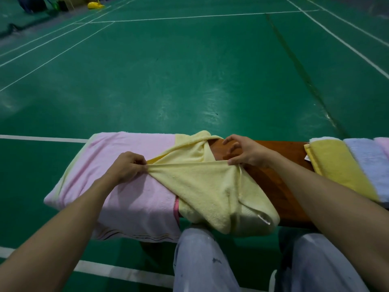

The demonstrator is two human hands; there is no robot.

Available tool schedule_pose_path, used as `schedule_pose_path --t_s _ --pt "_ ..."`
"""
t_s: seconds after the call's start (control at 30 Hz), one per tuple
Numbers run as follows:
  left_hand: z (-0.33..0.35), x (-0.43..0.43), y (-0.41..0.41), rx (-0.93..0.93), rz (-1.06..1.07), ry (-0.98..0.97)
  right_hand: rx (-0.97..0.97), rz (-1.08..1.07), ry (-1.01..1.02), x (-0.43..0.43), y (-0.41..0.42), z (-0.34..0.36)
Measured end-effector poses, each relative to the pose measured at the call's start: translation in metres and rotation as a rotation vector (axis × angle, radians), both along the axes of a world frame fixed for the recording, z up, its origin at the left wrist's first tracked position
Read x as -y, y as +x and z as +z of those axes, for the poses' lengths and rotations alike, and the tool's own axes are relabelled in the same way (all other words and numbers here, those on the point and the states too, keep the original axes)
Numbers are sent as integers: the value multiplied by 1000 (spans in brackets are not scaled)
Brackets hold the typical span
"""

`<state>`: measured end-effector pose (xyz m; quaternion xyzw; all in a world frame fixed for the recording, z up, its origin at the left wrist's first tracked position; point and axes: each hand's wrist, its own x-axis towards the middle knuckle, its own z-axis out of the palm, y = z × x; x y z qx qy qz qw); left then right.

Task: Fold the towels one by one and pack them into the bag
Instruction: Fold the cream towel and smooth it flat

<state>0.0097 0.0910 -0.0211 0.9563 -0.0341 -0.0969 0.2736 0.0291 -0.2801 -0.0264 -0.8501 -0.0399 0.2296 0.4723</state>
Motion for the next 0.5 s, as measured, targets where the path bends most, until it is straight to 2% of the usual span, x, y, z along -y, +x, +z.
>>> schedule_pose_path --t_s 0.17,0.27,0.5 --pt "-2 0 -1 12 -10 1 156 59 -142 -8 16 -9" --pt "-3 1 -1 25 -18 -4 120 101 -209 -13 29 -12" --pt "-6 -4 1 32 -16 -27 16 186 -224 -18 44 -6"
